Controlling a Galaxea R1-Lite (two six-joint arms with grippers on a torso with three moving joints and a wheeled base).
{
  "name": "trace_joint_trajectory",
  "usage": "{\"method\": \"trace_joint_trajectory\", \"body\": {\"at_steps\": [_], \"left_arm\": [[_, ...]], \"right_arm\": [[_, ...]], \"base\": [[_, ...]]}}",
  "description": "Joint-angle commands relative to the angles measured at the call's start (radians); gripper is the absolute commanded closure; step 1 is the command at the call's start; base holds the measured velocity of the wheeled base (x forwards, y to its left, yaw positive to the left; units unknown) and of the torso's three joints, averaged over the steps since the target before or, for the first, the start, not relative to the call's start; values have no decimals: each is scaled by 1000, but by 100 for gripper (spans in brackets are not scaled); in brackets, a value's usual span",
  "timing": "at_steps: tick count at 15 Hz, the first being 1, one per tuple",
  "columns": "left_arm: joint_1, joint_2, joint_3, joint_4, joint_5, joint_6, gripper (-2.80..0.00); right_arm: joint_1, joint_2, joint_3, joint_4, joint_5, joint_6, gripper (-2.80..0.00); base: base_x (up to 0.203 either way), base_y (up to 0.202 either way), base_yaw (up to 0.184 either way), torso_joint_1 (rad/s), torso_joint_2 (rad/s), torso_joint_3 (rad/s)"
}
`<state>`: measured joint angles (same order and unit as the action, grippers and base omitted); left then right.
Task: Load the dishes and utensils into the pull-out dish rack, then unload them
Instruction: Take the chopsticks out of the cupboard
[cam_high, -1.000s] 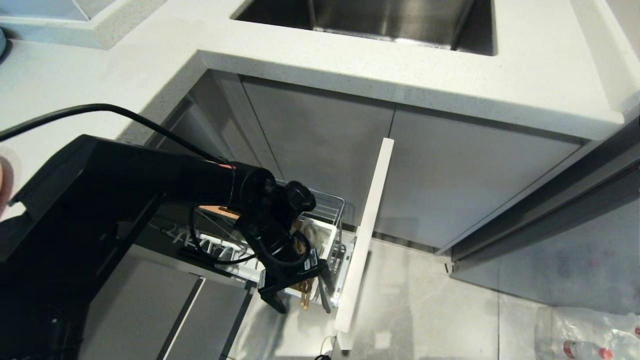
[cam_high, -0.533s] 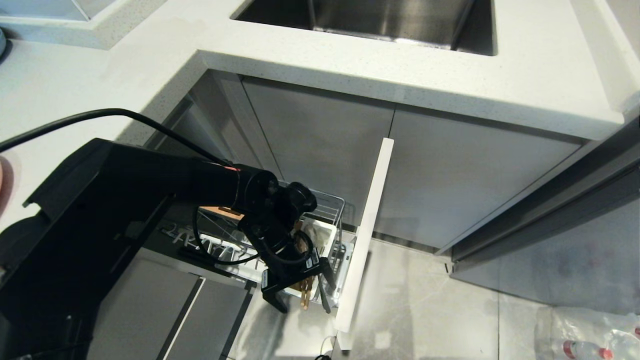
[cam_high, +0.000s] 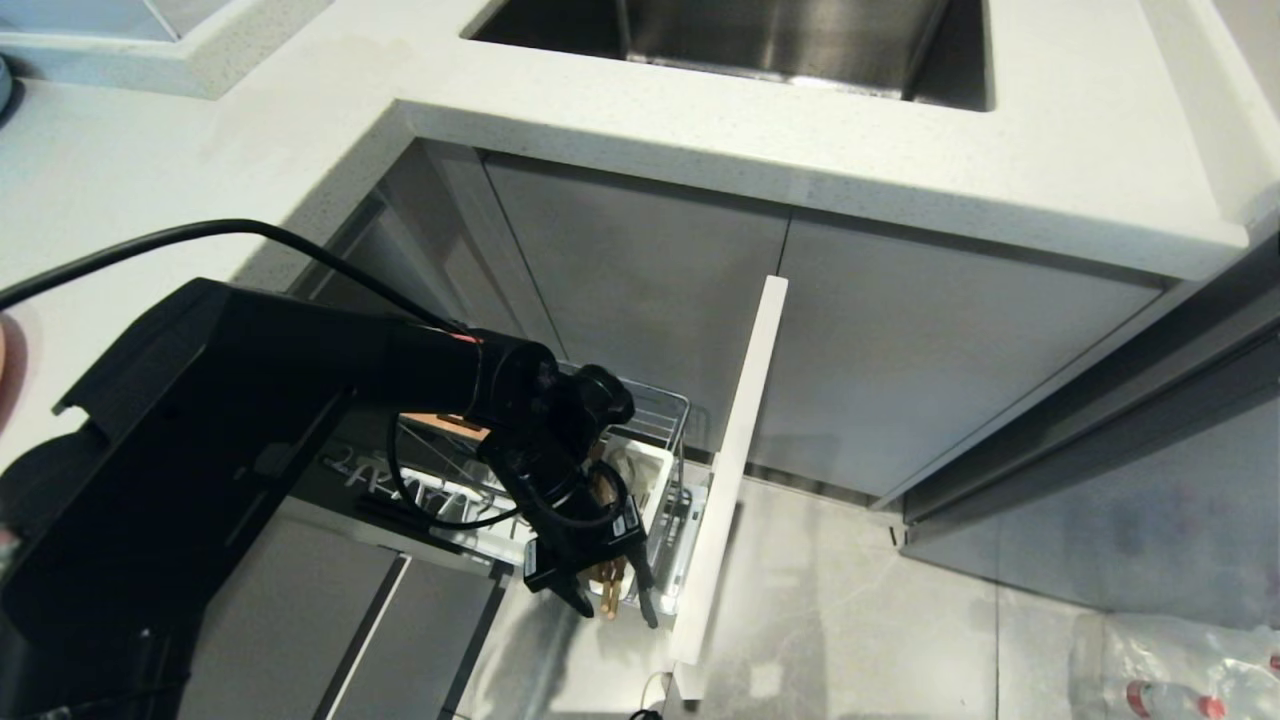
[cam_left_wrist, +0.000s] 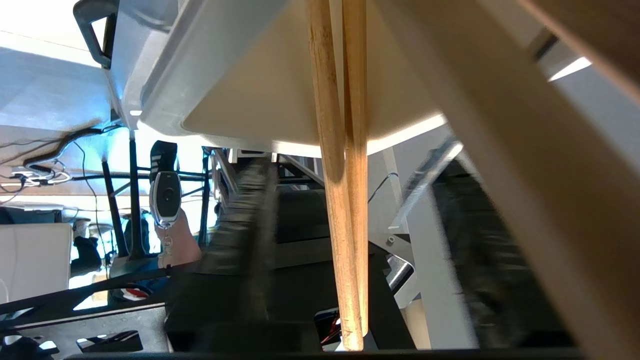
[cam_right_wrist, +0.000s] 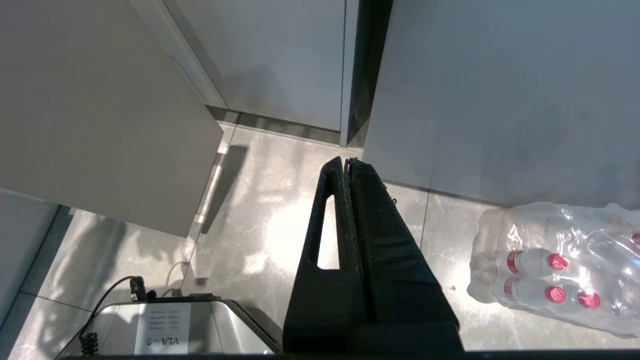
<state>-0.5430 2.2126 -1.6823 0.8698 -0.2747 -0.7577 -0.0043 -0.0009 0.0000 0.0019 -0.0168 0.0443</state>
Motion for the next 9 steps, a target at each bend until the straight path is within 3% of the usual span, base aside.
{"method": "trace_joint_trajectory", "body": {"at_steps": [1, 9], "left_arm": [[0, 1, 0, 5, -1, -5, 0], [0, -2, 0, 7, -2, -5, 0]], "right_arm": [[0, 1, 2, 0, 0, 0, 0], [0, 1, 2, 1, 0, 0, 0]], "base": [[0, 0, 0, 0, 0, 0], [0, 0, 0, 0, 0, 0]]}}
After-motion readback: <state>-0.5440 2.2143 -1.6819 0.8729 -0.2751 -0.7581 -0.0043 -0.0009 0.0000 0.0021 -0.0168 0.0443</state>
